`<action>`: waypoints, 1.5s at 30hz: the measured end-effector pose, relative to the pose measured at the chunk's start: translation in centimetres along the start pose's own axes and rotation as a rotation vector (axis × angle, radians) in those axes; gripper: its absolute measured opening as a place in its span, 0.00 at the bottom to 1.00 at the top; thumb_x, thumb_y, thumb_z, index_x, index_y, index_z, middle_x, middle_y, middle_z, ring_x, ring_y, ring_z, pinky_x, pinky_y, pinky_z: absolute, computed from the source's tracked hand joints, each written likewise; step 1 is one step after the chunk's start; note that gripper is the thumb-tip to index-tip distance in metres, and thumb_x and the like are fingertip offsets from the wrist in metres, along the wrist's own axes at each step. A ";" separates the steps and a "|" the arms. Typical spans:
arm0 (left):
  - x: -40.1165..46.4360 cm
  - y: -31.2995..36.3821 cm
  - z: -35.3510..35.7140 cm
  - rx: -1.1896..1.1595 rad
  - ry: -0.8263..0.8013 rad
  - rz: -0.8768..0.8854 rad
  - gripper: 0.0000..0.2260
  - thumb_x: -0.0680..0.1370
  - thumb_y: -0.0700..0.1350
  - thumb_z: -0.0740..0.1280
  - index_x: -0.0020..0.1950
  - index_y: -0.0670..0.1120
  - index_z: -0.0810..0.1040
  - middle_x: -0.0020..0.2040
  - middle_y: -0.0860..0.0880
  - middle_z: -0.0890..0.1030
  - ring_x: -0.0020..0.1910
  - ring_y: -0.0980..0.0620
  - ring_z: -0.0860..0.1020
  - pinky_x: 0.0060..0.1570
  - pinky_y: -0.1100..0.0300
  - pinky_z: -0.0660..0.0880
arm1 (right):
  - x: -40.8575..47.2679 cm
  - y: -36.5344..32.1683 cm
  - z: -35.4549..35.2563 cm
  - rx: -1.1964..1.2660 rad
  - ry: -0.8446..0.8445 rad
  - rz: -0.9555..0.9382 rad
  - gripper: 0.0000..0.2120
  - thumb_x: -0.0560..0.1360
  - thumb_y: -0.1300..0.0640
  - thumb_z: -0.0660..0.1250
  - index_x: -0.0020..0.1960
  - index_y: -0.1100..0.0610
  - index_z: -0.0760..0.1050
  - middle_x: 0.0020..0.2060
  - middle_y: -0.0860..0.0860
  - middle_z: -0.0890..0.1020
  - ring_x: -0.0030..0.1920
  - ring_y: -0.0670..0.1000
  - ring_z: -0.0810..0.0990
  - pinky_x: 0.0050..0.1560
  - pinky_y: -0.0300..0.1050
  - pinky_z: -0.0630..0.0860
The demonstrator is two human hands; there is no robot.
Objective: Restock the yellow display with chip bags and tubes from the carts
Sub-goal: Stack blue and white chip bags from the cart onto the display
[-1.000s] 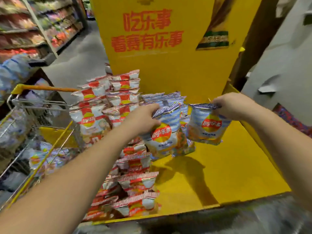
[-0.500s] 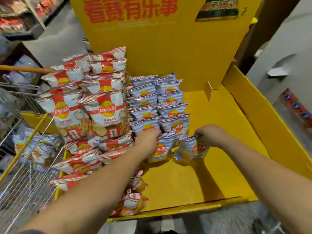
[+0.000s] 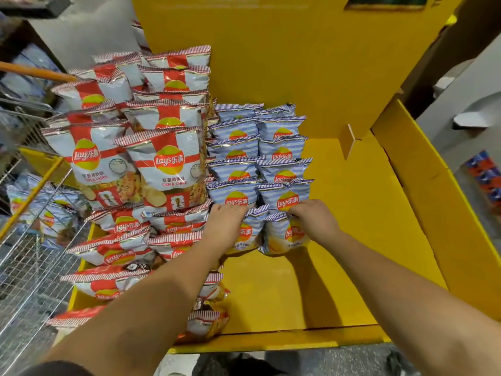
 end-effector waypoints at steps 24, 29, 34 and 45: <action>-14.2 -16.0 -15.0 -0.857 0.522 -0.437 0.04 0.79 0.45 0.66 0.53 0.48 0.76 0.46 0.52 0.77 0.42 0.56 0.74 0.45 0.64 0.71 | 3.7 -24.5 -15.0 0.727 0.194 -0.100 0.13 0.80 0.57 0.62 0.63 0.57 0.74 0.53 0.49 0.77 0.52 0.47 0.74 0.51 0.39 0.68; -25.3 -27.9 -15.1 -0.872 0.648 -0.635 0.02 0.79 0.42 0.66 0.49 0.49 0.75 0.39 0.55 0.74 0.36 0.60 0.71 0.35 0.75 0.66 | 5.7 -40.9 -11.7 0.821 0.047 -0.240 0.09 0.78 0.59 0.64 0.58 0.55 0.76 0.50 0.46 0.79 0.53 0.46 0.77 0.57 0.41 0.73; -34.9 -39.8 -12.3 -0.945 0.629 -0.796 0.01 0.79 0.43 0.66 0.49 0.48 0.77 0.39 0.53 0.76 0.37 0.58 0.73 0.39 0.68 0.67 | 6.0 -55.1 -7.7 0.825 -0.102 -0.251 0.09 0.79 0.60 0.65 0.58 0.55 0.77 0.47 0.47 0.80 0.48 0.43 0.77 0.47 0.24 0.68; -46.1 -58.5 -9.7 -0.892 0.456 -0.904 0.04 0.79 0.44 0.65 0.53 0.50 0.78 0.44 0.54 0.76 0.46 0.52 0.76 0.41 0.61 0.66 | 9.9 -73.5 -3.5 0.800 -0.229 -0.179 0.04 0.78 0.55 0.66 0.49 0.46 0.75 0.41 0.41 0.79 0.39 0.41 0.75 0.41 0.32 0.69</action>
Point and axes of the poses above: each hand's wrist, its own x-axis towards the middle knuckle, its own z-axis out of the palm, y = z × x, the point moved 6 cm from there along x, towards the middle knuckle
